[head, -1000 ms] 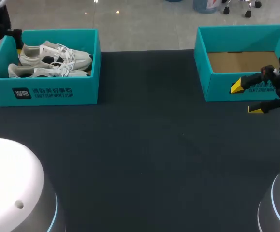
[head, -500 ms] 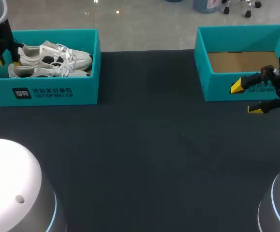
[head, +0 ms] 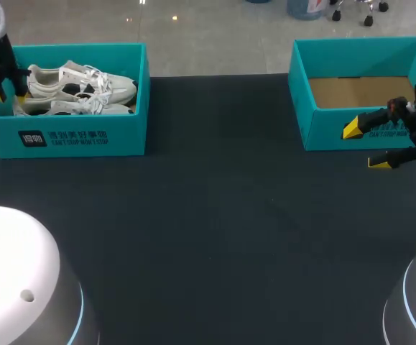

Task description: Take the shoe out of the shoebox, open the shoe tongue, remove and reinsert the insole, then place the shoe into the shoebox

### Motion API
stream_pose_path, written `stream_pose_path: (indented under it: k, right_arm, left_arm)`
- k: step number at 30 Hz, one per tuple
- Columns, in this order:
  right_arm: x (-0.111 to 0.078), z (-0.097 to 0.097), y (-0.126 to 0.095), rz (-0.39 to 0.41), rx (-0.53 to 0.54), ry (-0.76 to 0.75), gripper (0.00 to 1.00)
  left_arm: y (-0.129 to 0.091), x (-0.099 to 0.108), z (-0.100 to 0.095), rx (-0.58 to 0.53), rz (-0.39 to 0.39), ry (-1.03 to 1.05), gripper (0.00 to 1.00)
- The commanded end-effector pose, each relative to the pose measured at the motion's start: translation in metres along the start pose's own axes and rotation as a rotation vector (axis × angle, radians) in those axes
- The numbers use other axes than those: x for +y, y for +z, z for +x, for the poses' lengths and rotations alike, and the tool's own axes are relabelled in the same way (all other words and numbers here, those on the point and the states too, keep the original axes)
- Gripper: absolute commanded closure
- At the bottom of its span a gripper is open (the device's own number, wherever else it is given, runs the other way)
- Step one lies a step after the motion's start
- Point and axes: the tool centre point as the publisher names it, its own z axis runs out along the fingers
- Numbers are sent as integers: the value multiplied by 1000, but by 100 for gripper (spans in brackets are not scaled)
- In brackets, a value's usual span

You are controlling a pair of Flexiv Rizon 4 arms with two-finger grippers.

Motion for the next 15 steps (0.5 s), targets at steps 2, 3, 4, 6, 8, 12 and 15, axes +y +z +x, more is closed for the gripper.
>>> stream_pose_path:
  k: [2,3,4,6,8,12,15]
  right_arm:
    - [0,0,0,-1,-3,2,0]
    - [0,0,0,-1,-3,2,0]
    - [0,0,0,-1,-3,2,0]
    - [0,0,0,-1,-3,2,0]
    - [0,0,0,-1,-3,2,0]
    - [0,0,0,-1,-3,2,0]
    - [0,0,0,-1,-3,2,0]
  left_arm:
    - [18,7,7,-21,10,-1,54]
    - [22,8,8,-28,13,-2,54]
    - [24,8,9,-31,11,-5,54]
    - [28,9,10,-46,8,-7,54]
    - [32,11,11,-49,8,-16,54]
    - [36,12,12,-66,10,-14,53]
    - [38,12,11,-69,13,-13,52]
